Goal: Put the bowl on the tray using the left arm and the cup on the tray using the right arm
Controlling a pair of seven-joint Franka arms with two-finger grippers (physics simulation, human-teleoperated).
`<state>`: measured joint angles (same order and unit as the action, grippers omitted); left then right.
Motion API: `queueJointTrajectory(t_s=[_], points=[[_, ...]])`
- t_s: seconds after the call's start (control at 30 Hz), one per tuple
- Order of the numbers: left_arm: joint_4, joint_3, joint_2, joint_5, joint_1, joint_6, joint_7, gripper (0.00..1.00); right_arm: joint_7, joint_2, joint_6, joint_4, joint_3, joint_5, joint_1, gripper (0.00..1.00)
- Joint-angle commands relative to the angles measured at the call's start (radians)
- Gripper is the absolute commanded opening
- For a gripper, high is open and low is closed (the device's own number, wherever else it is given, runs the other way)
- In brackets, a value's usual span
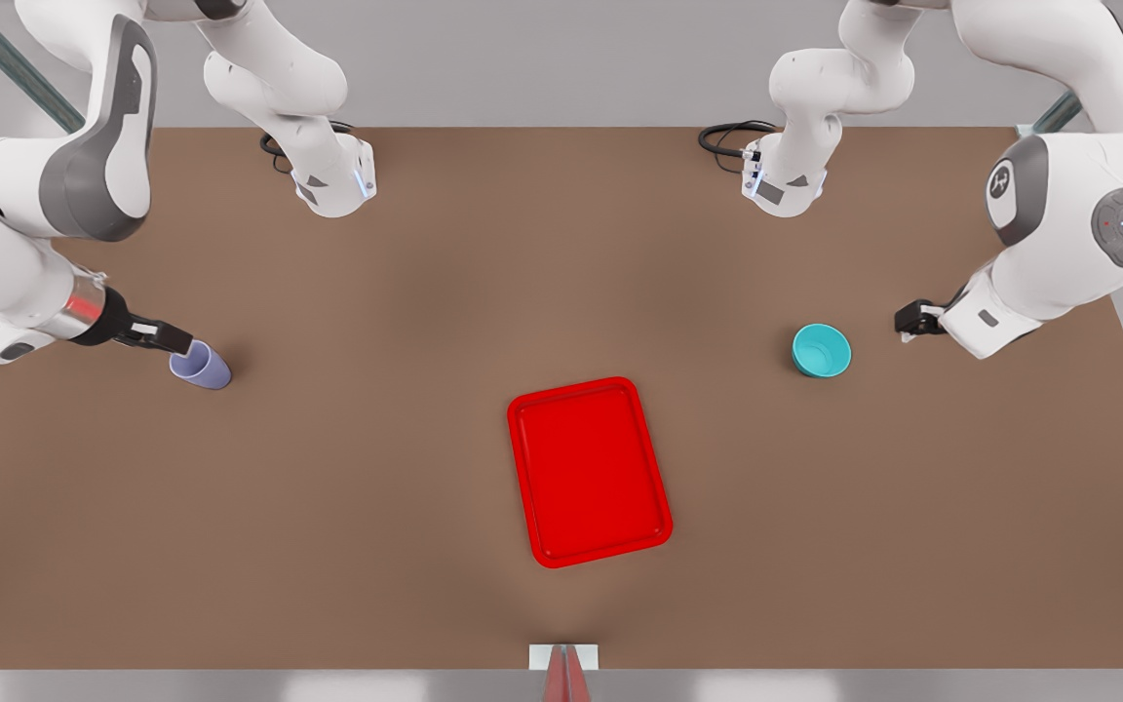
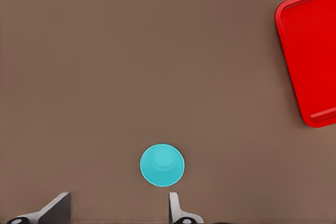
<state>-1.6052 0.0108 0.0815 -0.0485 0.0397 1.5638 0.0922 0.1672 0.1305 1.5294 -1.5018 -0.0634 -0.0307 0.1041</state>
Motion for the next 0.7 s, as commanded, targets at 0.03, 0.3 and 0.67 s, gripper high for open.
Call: queueJointTrajectory(t_s=[0.03,0.3,0.67], points=[[-0.080,0.001,0.001,-0.007,0.003,-0.001,0.000,1.00,0.000,0.001,0.000,0.000,0.000,0.000,0.000,1.00],[-0.647,0.069,0.109,0.197,-0.109,0.528,0.375,1.00,0.000,0.001,0.003,-0.002,-0.001,0.000,0.000,1.00],[-0.645,0.060,0.251,0.239,-0.115,0.591,0.412,0.83,-0.005,0.003,0.011,-0.003,-0.001,0.000,0.000,1.00]])
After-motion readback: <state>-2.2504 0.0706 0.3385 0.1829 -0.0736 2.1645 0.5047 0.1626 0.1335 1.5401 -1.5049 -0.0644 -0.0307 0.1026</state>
